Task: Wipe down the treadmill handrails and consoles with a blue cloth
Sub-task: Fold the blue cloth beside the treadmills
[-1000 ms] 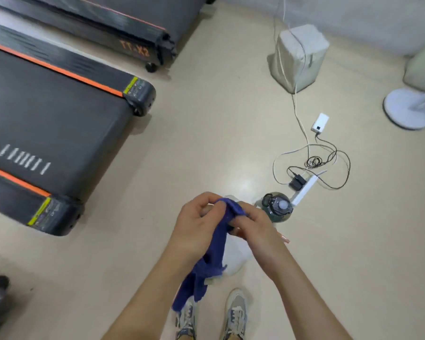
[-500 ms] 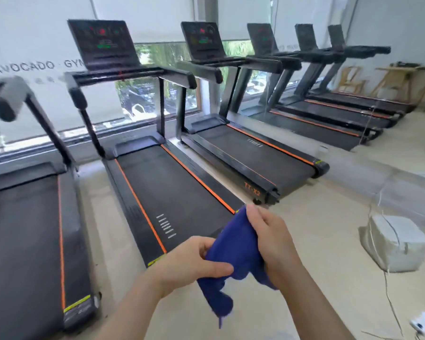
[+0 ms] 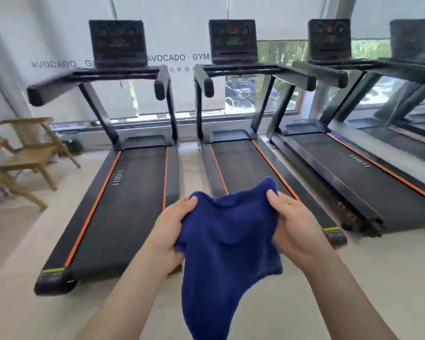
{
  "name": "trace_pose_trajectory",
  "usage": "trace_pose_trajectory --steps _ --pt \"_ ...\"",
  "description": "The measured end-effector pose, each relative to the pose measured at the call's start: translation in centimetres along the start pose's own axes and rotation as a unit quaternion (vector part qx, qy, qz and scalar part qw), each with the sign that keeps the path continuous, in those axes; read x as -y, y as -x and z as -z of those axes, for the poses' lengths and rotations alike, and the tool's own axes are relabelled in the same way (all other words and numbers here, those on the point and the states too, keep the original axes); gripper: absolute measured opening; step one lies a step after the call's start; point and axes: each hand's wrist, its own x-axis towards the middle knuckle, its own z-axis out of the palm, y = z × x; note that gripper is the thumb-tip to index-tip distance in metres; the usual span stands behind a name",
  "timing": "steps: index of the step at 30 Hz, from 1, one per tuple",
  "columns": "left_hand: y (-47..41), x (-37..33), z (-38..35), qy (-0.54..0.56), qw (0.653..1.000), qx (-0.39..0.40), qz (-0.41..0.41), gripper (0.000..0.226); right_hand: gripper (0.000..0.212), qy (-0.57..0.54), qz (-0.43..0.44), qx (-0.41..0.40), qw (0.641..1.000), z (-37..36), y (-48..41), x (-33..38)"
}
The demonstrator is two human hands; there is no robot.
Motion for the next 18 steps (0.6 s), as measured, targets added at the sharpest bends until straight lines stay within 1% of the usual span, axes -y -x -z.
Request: trace_pose_trajectory --steps 1,3,5,6,7,8,9,10,11,12,14,15,16,17,18 --pt "0.0 -0.9 1.6 -0.003 1.000 -0.004 -0.010 0.016 0.024 0.037 0.003 0.028 0.999 -2.4 -0.3 -1.3" --pt "-0.1 -2.7 4.7 -0.014 0.999 -0.014 -0.029 0.017 0.020 0.136 0.036 0.061 0.988 -7.8 -0.9 -3.9" --pt "-0.3 -4.8 8.0 -0.011 0.999 -0.013 -0.037 0.028 0.026 0.215 0.094 0.084 0.969 -13.7 -1.7 -6.6" --pt "-0.4 -5.8 9.7 -0.005 0.999 -0.012 -0.038 0.035 0.028 0.257 0.131 0.090 0.953 -16.3 -2.2 -8.2" --pt "-0.4 -6.9 11.5 -0.011 0.999 -0.017 -0.043 0.037 0.029 0.318 0.169 0.100 0.928 -18.5 -3.0 -9.7" --pt "-0.4 -8.1 13.5 -0.029 0.998 -0.023 -0.050 0.036 0.029 0.397 0.201 0.126 0.887 -20.6 -3.8 -11.1" --pt "-0.5 -9.4 15.4 -0.060 0.996 -0.030 -0.059 0.030 0.034 0.474 0.220 0.159 0.837 -22.4 -4.7 -12.2" --pt "-0.4 -10.5 17.1 -0.089 0.993 -0.035 -0.066 0.024 0.038 0.508 0.219 0.187 0.811 -23.9 -5.5 -13.0" --pt "-0.4 -11.7 18.8 -0.114 0.990 -0.041 -0.070 0.020 0.039 0.502 0.202 0.205 0.816 -25.5 -6.2 -13.6" --pt "-0.5 -12.8 20.4 -0.131 0.988 -0.048 -0.073 0.021 0.039 0.457 0.175 0.206 0.848 -27.0 -6.9 -14.0" --pt "-1.3 -14.5 23.2 -0.152 0.983 -0.058 -0.082 0.022 0.044 0.326 0.111 0.149 0.927 -29.2 -9.0 -14.7" --pt "-1.9 -15.3 24.4 -0.159 0.982 -0.058 -0.087 0.023 0.046 0.284 0.098 0.117 0.946 -30.0 -10.2 -15.1" --pt "-2.5 -16.0 25.6 -0.162 0.981 -0.056 -0.090 0.023 0.045 0.285 0.109 0.101 0.947 -30.7 -11.6 -15.4" --pt "-3.2 -16.7 26.7 -0.161 0.981 -0.050 -0.092 0.024 0.044 0.305 0.115 0.107 0.939 -31.4 -12.8 -15.8" --pt "-4.1 -17.4 27.7 -0.155 0.983 -0.042 -0.093 0.025 0.043 0.319 0.110 0.136 0.932 -32.0 -14.0 -16.3"
